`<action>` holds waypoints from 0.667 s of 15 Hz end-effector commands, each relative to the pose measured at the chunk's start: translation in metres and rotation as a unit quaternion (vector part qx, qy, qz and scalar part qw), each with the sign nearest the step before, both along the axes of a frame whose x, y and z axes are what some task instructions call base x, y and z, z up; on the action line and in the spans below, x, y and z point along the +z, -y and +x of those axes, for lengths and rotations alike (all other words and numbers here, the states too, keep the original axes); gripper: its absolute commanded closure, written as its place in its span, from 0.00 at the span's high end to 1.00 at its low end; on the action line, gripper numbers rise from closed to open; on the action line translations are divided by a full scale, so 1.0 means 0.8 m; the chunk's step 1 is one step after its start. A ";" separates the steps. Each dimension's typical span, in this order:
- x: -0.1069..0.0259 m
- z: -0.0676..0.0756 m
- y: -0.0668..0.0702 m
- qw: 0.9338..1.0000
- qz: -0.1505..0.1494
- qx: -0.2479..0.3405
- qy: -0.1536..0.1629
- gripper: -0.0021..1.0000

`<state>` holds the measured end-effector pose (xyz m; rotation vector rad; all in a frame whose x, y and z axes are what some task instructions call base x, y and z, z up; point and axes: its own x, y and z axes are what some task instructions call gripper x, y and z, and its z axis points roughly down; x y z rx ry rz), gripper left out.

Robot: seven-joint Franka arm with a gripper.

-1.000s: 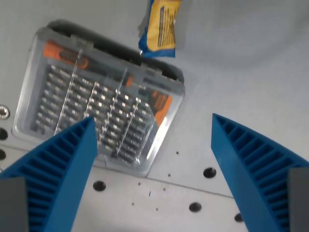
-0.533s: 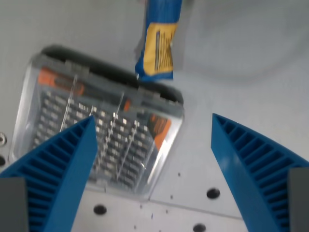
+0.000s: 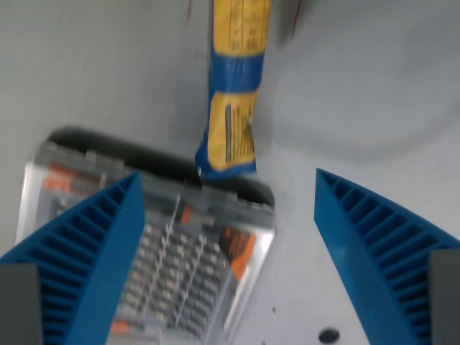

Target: Move above the blue bag

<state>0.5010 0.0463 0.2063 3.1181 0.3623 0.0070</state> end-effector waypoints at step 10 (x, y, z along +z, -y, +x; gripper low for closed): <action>-0.052 0.054 -0.006 0.996 -0.054 -0.066 0.002 1.00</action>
